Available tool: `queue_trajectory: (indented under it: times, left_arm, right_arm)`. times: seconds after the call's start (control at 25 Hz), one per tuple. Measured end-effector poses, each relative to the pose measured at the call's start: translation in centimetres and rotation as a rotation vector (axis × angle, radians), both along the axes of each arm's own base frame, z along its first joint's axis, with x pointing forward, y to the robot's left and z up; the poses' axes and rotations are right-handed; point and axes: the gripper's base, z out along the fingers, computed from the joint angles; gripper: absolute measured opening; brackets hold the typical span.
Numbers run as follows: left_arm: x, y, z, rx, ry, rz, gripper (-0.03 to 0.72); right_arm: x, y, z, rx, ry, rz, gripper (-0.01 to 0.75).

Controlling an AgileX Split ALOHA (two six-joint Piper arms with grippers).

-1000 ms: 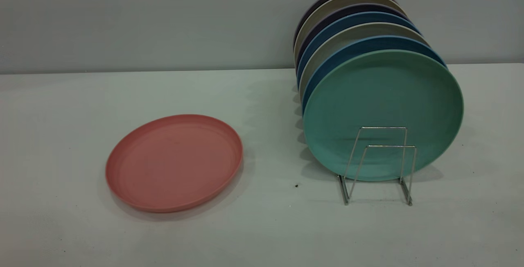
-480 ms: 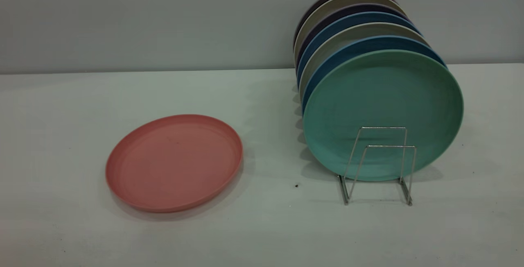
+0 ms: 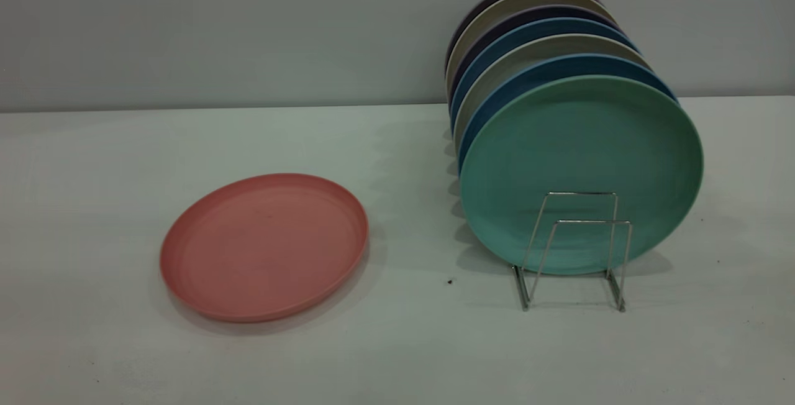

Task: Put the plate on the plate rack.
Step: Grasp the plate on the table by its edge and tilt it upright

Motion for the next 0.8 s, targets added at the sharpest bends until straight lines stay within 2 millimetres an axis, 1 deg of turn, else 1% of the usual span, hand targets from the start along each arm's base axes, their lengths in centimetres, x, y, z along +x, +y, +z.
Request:
queue_trajectory:
  times: [0.12, 0.2, 0.32, 0.36, 0.48, 0.56, 0.68, 0.72, 0.8]
  left_arm:
    - [3.0, -0.6, -1.5, -0.038, 0.047, -0.014, 0.415]
    - [5.0, -1.1, -2.3, -0.063, 0.075, -0.032, 0.407]
    - [7.8, -1.3, -3.4, -0.111, 0.129, -0.039, 0.386]
    - [8.8, -1.0, -3.8, -0.127, 0.148, -0.029, 0.378]
    - [11.8, 1.2, -4.7, -0.217, 0.177, 0.012, 0.365]
    - [13.4, 3.7, -5.9, -0.294, 0.202, 0.049, 0.364]
    - [15.2, 6.7, -8.5, -0.393, 0.231, 0.109, 0.363]
    - [15.8, 7.3, -9.7, -0.408, 0.248, 0.122, 0.363]
    - [16.8, 8.0, -12.1, -0.403, 0.290, 0.143, 0.363]
  right_arm:
    - [3.4, 0.4, -1.7, 0.035, 0.116, 0.065, 0.320]
    - [5.2, 0.8, -2.9, 0.048, 0.168, 0.120, 0.320]
    - [7.1, 1.1, -4.5, 0.069, 0.209, 0.172, 0.320]
    - [7.7, 1.1, -4.9, 0.071, 0.213, 0.173, 0.320]
    - [8.8, 0.8, -5.6, 0.040, 0.203, 0.161, 0.320]
    - [9.4, 0.5, -6.1, 0.022, 0.200, 0.137, 0.320]
    - [10.4, 0.2, -6.8, 0.023, 0.215, 0.101, 0.320]
    - [10.8, 0.2, -7.0, 0.024, 0.221, 0.096, 0.320]
    - [11.8, 0.1, -7.7, 0.035, 0.257, 0.087, 0.320]
